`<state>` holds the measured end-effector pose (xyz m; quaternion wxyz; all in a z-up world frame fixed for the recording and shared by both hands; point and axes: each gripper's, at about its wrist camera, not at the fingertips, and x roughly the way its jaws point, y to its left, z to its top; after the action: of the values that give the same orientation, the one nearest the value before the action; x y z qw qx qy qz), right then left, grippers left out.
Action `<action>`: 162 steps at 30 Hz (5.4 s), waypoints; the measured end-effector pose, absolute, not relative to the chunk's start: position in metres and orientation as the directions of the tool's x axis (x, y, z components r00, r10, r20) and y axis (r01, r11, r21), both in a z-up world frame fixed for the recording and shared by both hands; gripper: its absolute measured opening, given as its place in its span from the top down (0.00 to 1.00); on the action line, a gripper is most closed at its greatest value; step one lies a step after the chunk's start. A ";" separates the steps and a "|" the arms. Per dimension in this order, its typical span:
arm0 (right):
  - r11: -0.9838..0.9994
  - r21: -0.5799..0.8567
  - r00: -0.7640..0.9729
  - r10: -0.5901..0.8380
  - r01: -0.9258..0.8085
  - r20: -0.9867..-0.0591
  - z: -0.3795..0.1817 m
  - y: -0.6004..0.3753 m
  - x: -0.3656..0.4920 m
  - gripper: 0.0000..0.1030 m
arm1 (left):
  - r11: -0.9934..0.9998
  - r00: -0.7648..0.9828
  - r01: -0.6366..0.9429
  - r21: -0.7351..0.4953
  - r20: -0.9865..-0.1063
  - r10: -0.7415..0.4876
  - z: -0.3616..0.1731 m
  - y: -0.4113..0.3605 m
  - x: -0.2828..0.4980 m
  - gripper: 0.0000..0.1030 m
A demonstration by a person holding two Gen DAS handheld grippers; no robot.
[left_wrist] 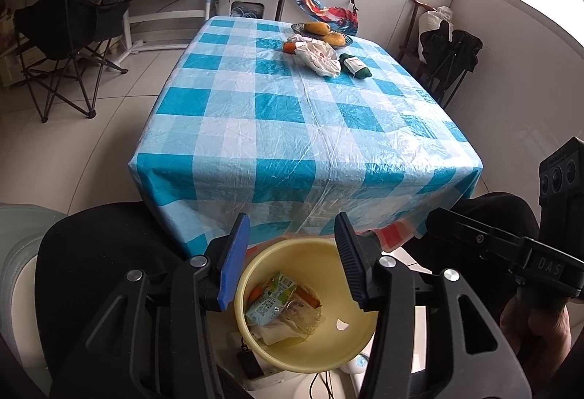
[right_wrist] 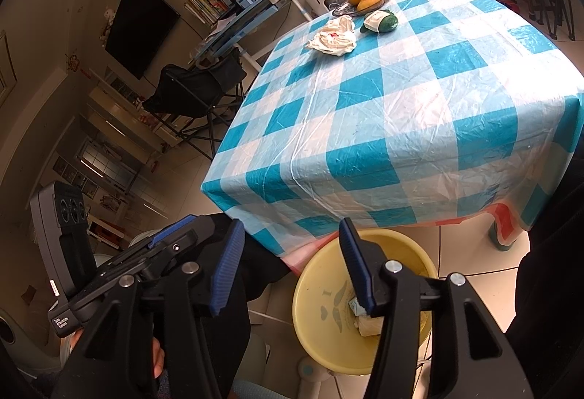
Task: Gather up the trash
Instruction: 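Move both open grippers back over the table, then grasp the crumpled white plastic bag with the right gripper while the left gripper grasps an orange carrot, then carry the carrot with the left gripper while the right gripper carries the bag to the basin, then open the right gripper to drop the bag while the left gripper releases the carrot into the basin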
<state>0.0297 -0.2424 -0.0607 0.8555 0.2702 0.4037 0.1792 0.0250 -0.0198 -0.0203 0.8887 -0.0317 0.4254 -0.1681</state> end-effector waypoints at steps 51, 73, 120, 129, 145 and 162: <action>0.903 0.414 0.595 0.397 -0.115 -0.699 -0.067 -0.301 0.225 0.68 | 0.862 0.568 0.505 0.026 -0.762 -0.310 -0.025 -0.147 0.368 0.46; 0.841 0.529 0.612 0.479 -0.115 -0.629 -0.072 -0.305 0.221 0.65 | 0.915 0.479 0.333 -0.226 -0.796 -0.371 -0.052 -0.091 0.283 0.85; 0.785 0.553 0.674 0.570 -0.278 -0.470 -0.037 -0.261 0.116 0.68 | 0.957 0.663 0.279 -0.078 -0.705 -0.251 0.005 -0.065 0.120 0.84; 0.767 0.574 0.613 0.608 -0.287 -0.505 -0.043 -0.242 0.080 0.68 | 0.955 0.677 0.286 -0.084 -0.687 -0.263 0.015 -0.058 0.096 0.84; 0.809 0.538 0.483 0.579 -0.238 -0.657 -0.069 -0.214 0.053 0.46 | 0.953 0.687 0.288 -0.094 -0.674 -0.274 0.021 -0.047 0.064 0.84; 0.802 0.580 0.493 0.566 -0.144 -0.660 -0.075 -0.226 0.044 0.35 | 0.945 0.669 0.313 -0.099 -0.683 -0.293 0.020 -0.049 0.037 0.84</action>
<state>0.0440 -0.2260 -0.0746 0.8325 0.2315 0.4558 0.2135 0.0368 -0.0492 0.0201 0.9134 0.0133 0.3713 -0.1660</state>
